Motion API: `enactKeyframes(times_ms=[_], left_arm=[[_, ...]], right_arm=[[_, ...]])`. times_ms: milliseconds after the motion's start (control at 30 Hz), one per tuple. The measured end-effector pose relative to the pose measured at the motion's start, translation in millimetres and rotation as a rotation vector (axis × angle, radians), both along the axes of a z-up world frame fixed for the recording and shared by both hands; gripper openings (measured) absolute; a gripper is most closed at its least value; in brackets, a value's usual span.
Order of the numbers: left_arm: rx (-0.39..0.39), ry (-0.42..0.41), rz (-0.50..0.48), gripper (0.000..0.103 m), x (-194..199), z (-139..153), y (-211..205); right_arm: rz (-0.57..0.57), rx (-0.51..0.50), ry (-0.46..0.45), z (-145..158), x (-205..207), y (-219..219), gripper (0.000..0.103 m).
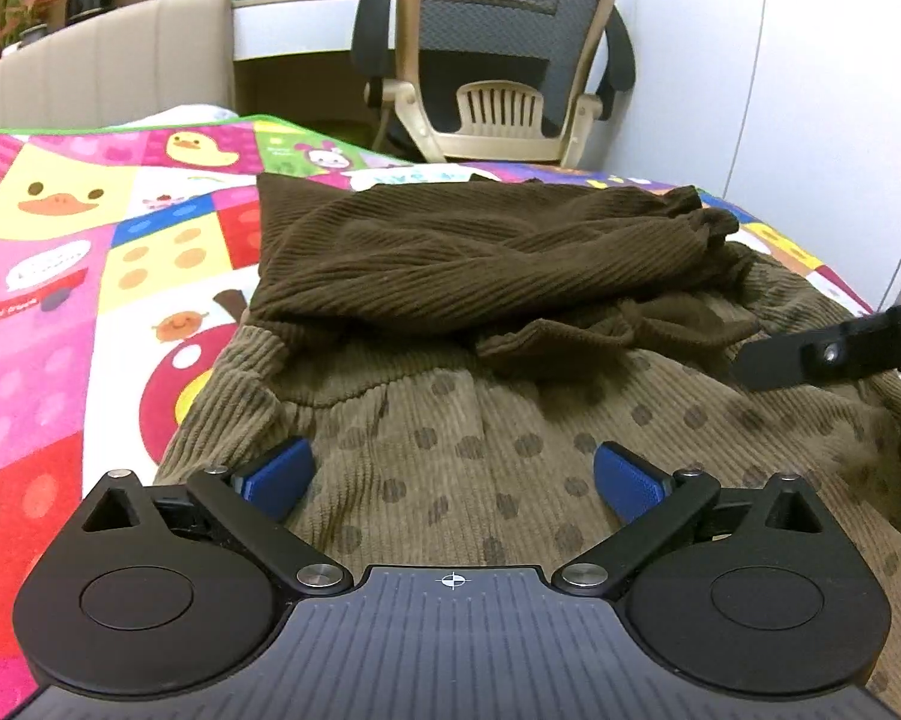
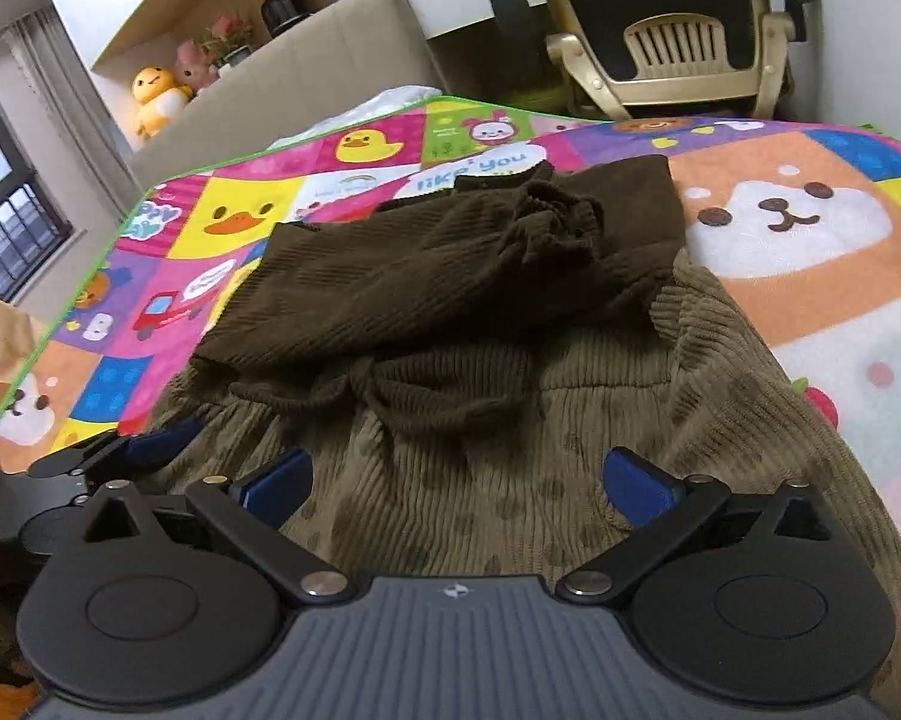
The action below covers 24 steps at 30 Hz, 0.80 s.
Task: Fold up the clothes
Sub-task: 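Grasp the dress edge with the right gripper and fold it over the body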
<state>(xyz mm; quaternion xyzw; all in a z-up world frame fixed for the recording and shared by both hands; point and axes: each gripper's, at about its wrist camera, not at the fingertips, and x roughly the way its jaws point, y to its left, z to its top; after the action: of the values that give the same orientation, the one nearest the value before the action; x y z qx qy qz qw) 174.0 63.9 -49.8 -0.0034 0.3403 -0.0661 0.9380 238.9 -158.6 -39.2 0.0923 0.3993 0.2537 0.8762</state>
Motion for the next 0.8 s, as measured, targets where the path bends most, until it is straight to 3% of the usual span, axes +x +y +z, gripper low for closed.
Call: enactKeyframes(times_ms=[133, 233, 300, 367, 467, 533, 567, 600, 633, 700, 800], left_arm=[[0.005, 0.005, -0.003, 0.103, 0.4, 0.3, -0.9], [-0.003, 0.020, -0.010, 0.103, 2.2, 2.2, 0.5], [-0.037, 0.049, -0.036, 0.103, 0.9, 10.7, 4.5], [-0.092, 0.050, -0.082, 0.103, -1.7, 25.1, 10.3], [-0.155, -0.033, -0.117, 0.103, 1.8, 59.2, 21.7], [-0.193, -0.084, -0.085, 0.103, 14.3, 77.6, 32.5], [-0.211, -0.108, -0.064, 0.103, 21.2, 86.2, 38.3], [-0.225, -0.133, -0.041, 0.103, 28.4, 94.1, 44.1], [-0.235, -0.153, -0.018, 0.103, 35.4, 99.8, 49.6], [-0.265, -0.171, 0.009, 0.103, 48.0, 106.6, 58.9], [-0.323, -0.159, 0.019, 0.103, 68.8, 108.4, 67.3]], right_arm=[[0.031, -0.096, -0.025, 1.8, -0.7, 14.5, 0.103], [0.102, -0.080, -0.150, 25.6, -5.7, 12.1, 0.103], [0.090, -0.095, -0.256, 46.8, -0.3, 8.0, 0.103], [0.053, -0.085, -0.282, 60.1, 23.0, 3.3, 0.101], [0.009, -0.068, -0.224, 55.1, 69.7, 1.6, 0.078], [0.006, -0.062, -0.148, 39.7, 97.2, 4.8, 0.073], [0.018, -0.059, -0.098, 28.6, 107.8, 7.9, 0.066], [0.037, -0.050, -0.056, 20.1, 112.4, 12.1, 0.056], [0.057, -0.039, -0.015, 12.0, 115.9, 16.5, 0.032], [0.069, -0.098, -0.121, 22.5, 109.4, 23.2, 0.023], [0.069, -0.203, -0.293, 41.1, 101.0, 30.4, 0.021]])
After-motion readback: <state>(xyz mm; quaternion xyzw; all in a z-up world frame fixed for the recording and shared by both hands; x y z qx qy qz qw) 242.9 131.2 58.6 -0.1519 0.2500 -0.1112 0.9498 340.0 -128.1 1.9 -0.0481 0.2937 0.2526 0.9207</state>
